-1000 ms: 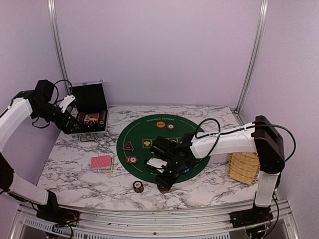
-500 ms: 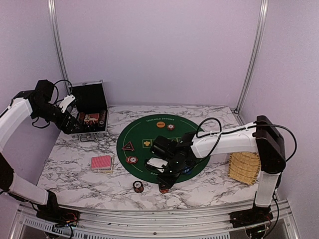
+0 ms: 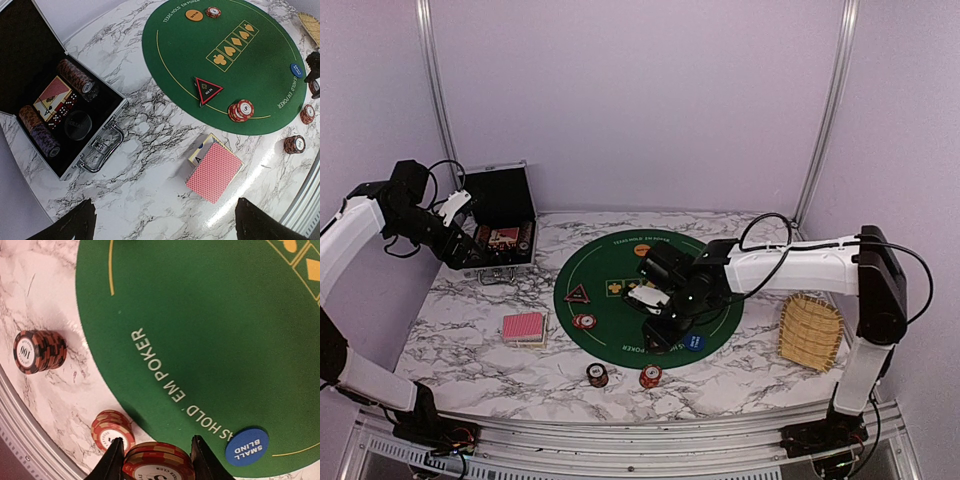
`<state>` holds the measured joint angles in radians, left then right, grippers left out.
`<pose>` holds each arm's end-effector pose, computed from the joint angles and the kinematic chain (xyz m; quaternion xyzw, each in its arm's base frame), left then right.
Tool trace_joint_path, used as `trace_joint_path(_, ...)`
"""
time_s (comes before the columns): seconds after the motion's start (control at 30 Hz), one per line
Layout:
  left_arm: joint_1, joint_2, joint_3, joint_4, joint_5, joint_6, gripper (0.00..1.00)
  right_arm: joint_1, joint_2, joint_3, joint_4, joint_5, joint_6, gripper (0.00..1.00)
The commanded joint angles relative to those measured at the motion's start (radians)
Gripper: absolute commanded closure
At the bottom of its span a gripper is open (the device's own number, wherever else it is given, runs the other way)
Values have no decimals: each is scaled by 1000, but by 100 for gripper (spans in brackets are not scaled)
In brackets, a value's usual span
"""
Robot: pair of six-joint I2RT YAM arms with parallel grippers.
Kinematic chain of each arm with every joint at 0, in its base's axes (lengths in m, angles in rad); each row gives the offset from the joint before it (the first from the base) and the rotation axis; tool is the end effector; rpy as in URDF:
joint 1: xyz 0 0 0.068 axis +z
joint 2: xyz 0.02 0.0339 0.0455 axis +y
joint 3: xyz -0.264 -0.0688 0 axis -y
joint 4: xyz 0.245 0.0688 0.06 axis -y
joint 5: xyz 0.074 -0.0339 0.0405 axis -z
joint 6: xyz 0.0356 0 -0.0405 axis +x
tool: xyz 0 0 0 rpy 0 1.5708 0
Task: Distribute texas hold em gaming equipment
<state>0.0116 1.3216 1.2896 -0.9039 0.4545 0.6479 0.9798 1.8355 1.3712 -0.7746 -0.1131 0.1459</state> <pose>0.2647 -0.0126 0.3361 0.3563 0.8572 -0.1040 0.3570 0.2032 0.3100 0.2088 -0.4073 0.8965 0.1351 0.1097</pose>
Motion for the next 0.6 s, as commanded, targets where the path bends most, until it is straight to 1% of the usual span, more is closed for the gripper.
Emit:
trace_joint_path(0.0,-4,-9,23,-28,8,4,1,-80,-40,-41,37,37,49,100)
trace_joint_path(0.1,-4,-11,21,-28,8,5,1,-146,-55,-104,67,78,74,100)
trace_joint_path(0.2,-4,-11,20,-27,7,7,1,-227,-81,-176,103,97,103,100)
trace_joint_path(0.3,-4,-11,17,-27,9,8,1,-282,-100,-234,136,108,117,100)
trace_joint_path(0.57,-4,-7,16,-27,8,9,1,-328,-105,-289,178,107,117,100)
